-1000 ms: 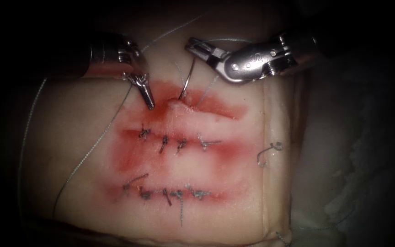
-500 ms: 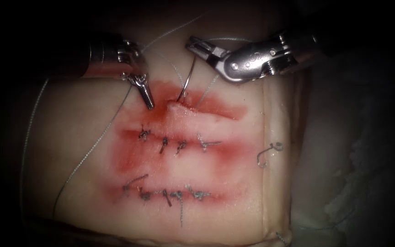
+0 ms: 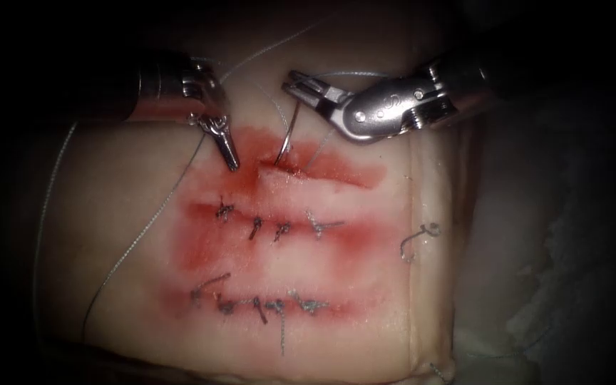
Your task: Wound Closure
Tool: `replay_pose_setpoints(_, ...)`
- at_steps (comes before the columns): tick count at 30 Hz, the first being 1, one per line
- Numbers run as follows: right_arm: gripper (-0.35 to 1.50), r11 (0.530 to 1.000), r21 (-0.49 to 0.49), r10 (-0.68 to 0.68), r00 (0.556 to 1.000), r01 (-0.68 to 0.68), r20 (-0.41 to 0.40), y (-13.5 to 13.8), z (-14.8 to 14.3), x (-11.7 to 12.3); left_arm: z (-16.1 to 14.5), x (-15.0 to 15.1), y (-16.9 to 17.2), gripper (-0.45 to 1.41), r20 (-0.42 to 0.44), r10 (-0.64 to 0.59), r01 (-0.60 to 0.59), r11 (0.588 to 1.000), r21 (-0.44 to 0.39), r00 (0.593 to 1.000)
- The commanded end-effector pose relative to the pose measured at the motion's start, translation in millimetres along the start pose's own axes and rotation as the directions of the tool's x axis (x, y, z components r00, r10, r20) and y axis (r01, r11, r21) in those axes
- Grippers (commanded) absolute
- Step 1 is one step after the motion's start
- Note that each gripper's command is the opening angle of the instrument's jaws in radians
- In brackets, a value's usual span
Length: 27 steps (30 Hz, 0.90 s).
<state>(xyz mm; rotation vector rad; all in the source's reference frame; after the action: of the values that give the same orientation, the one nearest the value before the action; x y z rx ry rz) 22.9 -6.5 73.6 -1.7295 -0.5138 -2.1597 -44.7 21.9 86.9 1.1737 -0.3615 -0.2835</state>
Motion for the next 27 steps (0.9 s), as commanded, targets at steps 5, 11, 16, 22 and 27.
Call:
replay_pose_setpoints(5,-0.35,0.999,0.019,0.042,0.999,-0.042,-0.004,0.2,0.9,0.0,-0.2,-0.9,0.5,-0.45,0.002,0.002,-0.002,1.0,-0.002,1.0)
replay_pose_setpoints(11,-0.35,0.994,0.043,0.097,0.995,-0.097,-0.012,0.0,0.9,-0.1,-0.3,-0.8,0.5,-0.45,0.002,0.003,-0.003,1.0,-0.002,1.0)
replay_pose_setpoints(16,-0.35,0.993,0.055,0.107,0.994,-0.106,-0.008,-0.5,1.0,-0.2,-0.2,-0.8,0.4,-0.45,0.002,0.002,-0.002,1.0,-0.002,1.0)
replay_pose_setpoints(22,-0.35,0.993,0.058,0.108,0.994,-0.108,-0.006,-0.8,0.9,-0.2,-0.2,-0.8,0.4,-0.45,0.002,0.003,-0.003,1.0,-0.002,1.0)
replay_pose_setpoints(27,-0.35,0.993,0.059,0.103,0.995,-0.103,-0.007,-1.0,0.9,-0.3,-0.2,-0.8,0.4,-0.45,0.002,0.003,-0.003,1.0,-0.002,1.0)
